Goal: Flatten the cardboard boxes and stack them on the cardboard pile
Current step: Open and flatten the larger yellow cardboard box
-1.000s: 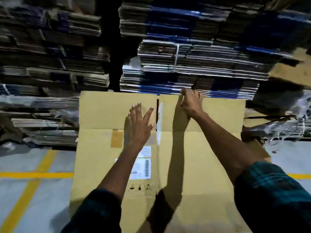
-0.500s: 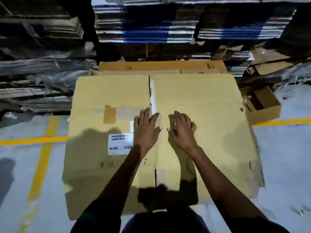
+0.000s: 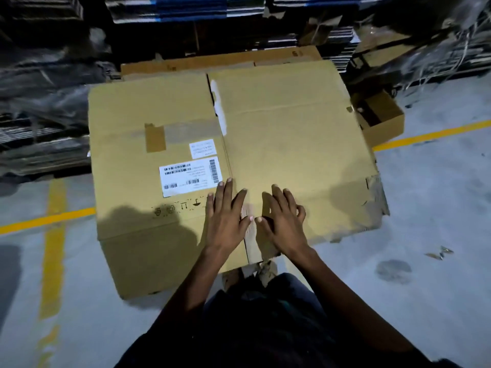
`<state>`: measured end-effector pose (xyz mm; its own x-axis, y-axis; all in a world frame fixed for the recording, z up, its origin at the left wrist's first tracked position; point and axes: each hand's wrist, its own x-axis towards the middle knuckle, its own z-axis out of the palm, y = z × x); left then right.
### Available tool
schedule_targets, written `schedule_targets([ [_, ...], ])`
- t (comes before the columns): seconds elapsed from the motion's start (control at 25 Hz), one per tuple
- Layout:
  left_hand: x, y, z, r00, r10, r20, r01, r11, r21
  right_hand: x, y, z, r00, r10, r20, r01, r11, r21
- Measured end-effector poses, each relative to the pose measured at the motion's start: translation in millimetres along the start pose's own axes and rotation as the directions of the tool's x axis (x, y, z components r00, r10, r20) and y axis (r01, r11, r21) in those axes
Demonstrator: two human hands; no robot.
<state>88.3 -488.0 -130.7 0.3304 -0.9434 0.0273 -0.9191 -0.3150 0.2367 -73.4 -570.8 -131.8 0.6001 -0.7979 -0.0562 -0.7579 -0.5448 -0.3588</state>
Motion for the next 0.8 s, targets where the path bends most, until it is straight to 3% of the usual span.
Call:
schedule_targets([
  [0.24, -60, 18, 20, 0.998, -0.033, 0.058, 0.020, 0.978, 0.207, -71, 17, 20, 0.961, -0.021, 0.275, 0.058, 0.990, -0.127],
  [0.36, -80, 24, 40, 0.993, -0.055, 0.107, 0.020, 0.953, 0.303, -81, 26, 29, 0.976, 0.068, 0.206, -0.026, 0.980, -0.200],
  [0.48, -94, 25, 46, 0.978, 0.033, 0.207, -0.108, 0.927, 0.360, -76, 32, 29, 0.991, -0.036, 0.130, 0.068, 0.966, -0.250],
  [0.56, -88, 25, 37, 0.972, 0.038, 0.232, -0.122, 0.926, 0.358, -69, 37, 22, 0.990, -0.080, 0.119, 0.111, 0.954, -0.277],
  [0.8, -60, 19, 6, 0.983, 0.054, 0.175, -0.105, 0.950, 0.294, -46, 32, -15, 0.987, -0.072, 0.147, 0.110, 0.958, -0.266],
])
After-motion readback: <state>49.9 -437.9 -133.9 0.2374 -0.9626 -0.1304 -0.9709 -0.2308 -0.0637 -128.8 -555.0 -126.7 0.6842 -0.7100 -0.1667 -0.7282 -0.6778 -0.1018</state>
